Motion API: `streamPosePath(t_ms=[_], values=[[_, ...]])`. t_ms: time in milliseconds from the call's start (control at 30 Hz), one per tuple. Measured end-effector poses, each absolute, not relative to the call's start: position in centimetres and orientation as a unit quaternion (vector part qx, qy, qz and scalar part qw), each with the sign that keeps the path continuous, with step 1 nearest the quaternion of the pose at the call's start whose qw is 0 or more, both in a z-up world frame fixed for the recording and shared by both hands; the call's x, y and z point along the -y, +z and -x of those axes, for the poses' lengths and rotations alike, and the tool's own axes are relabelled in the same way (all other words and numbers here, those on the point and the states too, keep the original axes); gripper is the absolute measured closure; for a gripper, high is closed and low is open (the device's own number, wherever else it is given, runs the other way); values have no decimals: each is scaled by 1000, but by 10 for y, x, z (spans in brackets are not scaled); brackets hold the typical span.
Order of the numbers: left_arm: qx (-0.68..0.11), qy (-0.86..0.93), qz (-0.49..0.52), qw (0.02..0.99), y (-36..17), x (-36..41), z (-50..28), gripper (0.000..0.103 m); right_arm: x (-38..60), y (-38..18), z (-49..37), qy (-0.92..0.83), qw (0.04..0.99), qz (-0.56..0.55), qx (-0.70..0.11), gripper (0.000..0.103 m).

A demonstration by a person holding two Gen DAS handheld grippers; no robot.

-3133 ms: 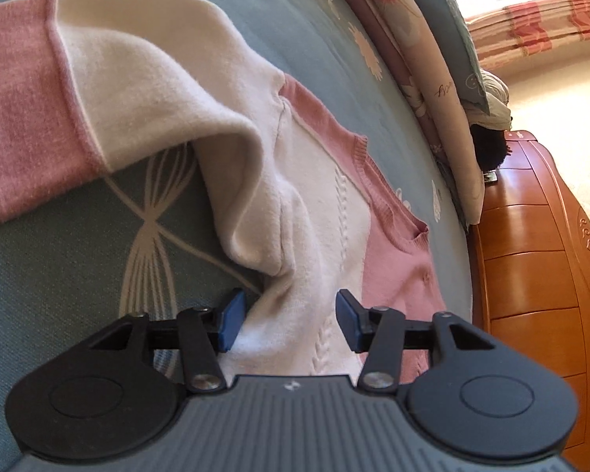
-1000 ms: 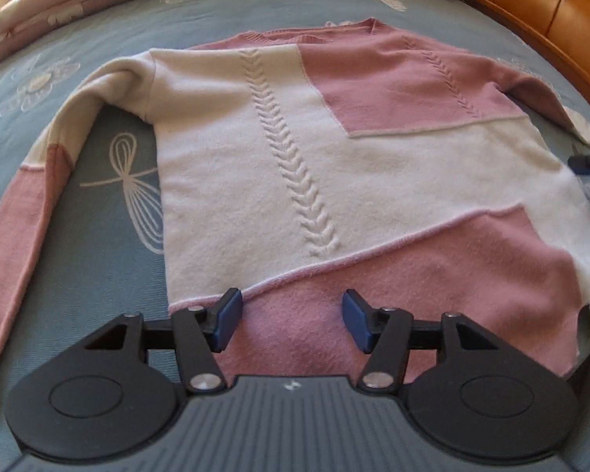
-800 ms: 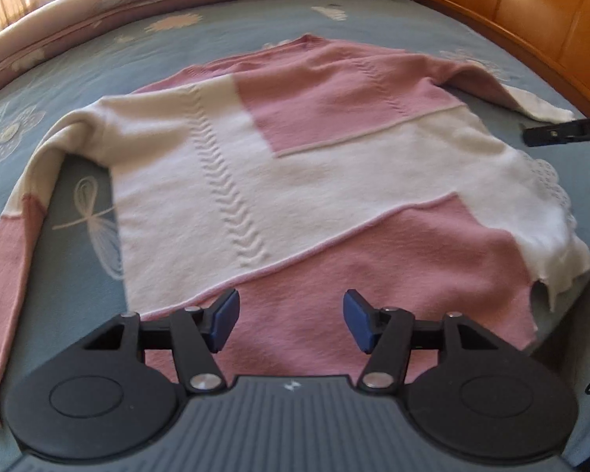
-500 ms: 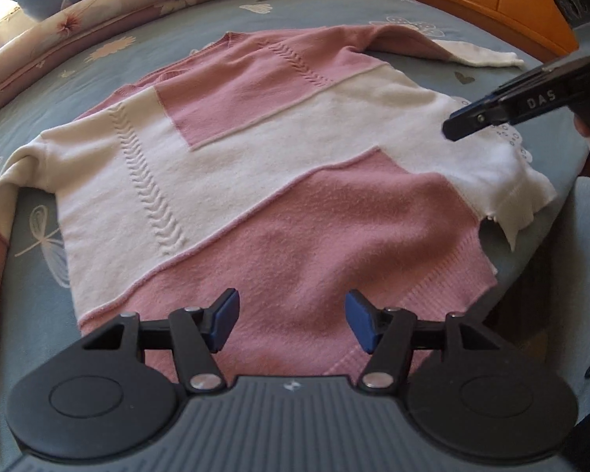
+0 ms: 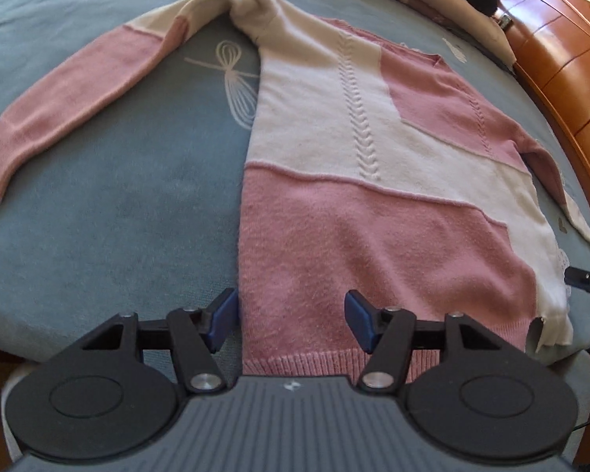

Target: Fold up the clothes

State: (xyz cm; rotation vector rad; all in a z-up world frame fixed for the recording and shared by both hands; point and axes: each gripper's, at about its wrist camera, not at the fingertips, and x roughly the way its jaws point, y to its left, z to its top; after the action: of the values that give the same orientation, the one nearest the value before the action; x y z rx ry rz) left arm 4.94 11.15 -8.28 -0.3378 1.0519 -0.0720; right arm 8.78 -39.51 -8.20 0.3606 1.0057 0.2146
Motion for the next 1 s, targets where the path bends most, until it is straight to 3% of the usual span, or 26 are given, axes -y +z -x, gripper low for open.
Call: streamPosePath(t_ms=[100, 400, 433, 500, 600, 733, 867, 1000], values=[[-502, -36, 146, 851, -83, -103, -52, 33, 396, -91, -84, 104, 850, -184, -483, 63], [-508, -38, 84, 857, -75, -88, -54, 32, 389, -94, -90, 127, 843, -200, -483, 63], [-504, -38, 66, 860, -71, -84, -55, 32, 389, -93, -90, 128, 844, -199, -482, 67], [-490, -43, 24, 870, -62, -72, -55, 32, 386, -90, -89, 135, 848, -185, -478, 89], [-465, -74, -25, 882, -48, -50, -59, 31, 387, -82, -88, 126, 861, -170, -462, 94], [-452, -128, -52, 881, -45, -19, -67, 31, 394, -77, -95, 100, 870, -156, -456, 93], [-454, -164, -75, 873, -53, 6, -70, 31, 385, -79, -95, 71, 868, -115, -478, 74], [-449, -178, -92, 871, -59, 20, -75, 31, 363, -48, -80, 69, 901, -67, -424, 73]])
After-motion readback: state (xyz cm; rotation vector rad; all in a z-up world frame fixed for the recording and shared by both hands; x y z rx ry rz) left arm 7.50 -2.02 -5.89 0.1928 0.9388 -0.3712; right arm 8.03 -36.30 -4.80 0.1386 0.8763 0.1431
